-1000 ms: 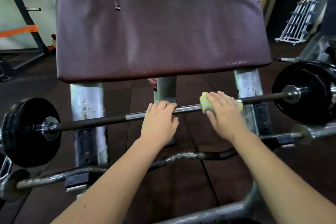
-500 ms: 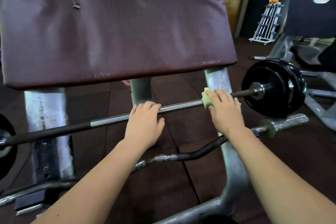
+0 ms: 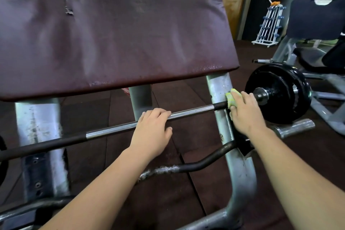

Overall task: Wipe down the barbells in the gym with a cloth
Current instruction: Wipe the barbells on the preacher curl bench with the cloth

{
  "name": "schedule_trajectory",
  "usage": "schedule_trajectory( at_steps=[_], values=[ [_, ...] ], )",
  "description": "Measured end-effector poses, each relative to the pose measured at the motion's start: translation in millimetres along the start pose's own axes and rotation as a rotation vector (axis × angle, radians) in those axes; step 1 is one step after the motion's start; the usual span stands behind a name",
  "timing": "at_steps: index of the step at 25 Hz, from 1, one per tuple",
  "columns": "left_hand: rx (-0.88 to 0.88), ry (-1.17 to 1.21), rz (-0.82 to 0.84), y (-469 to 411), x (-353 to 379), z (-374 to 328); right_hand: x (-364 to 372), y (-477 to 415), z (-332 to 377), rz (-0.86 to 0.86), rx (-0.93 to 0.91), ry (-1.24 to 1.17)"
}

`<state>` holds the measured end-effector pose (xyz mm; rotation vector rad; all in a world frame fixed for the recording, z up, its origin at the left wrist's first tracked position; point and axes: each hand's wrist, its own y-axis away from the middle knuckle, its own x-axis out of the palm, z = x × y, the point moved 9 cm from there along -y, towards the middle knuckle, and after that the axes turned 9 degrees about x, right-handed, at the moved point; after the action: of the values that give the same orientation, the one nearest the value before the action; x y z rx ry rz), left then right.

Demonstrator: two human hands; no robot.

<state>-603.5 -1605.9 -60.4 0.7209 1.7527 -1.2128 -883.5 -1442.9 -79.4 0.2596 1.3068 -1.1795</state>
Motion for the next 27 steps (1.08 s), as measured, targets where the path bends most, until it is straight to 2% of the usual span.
schedule_trajectory(
  at_steps=[2,4,6,7,10,11,15,18,20,23,25,27],
  values=[
    [0.016,0.012,0.012,-0.7,1.1,-0.2,9.0,24.7,48.4,-0.022,-0.096,-0.052],
    [0.033,0.012,0.025,-1.1,2.3,-0.6,18.8,58.8,99.2,0.034,-0.283,-0.118],
    [0.031,0.022,0.028,1.0,1.7,2.9,19.9,71.5,118.5,0.078,-0.454,-0.140],
    [0.026,0.027,0.026,3.1,0.1,6.2,16.5,63.7,112.5,0.067,-0.460,-0.139],
    [0.000,0.011,0.008,12.1,-8.7,17.7,8.3,41.2,83.2,0.050,-0.262,-0.155],
    [-0.010,0.009,0.006,14.5,-11.2,21.0,6.1,47.7,93.6,0.030,-0.243,-0.174],
    [-0.052,0.025,-0.004,22.3,-16.9,36.0,25.4,126.1,217.8,0.034,-0.474,-0.243],
    [-0.102,0.012,-0.029,36.1,-27.4,55.4,24.8,125.0,234.2,0.062,-0.585,-0.269],
    [-0.112,-0.019,-0.030,48.7,-34.7,66.3,22.5,101.3,194.7,0.049,-0.546,-0.201],
    [-0.147,-0.024,-0.054,65.0,-47.9,79.4,16.0,73.8,132.2,0.014,-0.311,-0.182],
    [-0.179,-0.028,-0.083,76.6,-58.6,90.3,17.3,88.2,159.3,-0.022,-0.282,-0.194],
    [-0.208,-0.054,-0.103,89.3,-67.3,102.8,21.2,122.7,228.6,0.014,-0.402,-0.250]
  ],
)
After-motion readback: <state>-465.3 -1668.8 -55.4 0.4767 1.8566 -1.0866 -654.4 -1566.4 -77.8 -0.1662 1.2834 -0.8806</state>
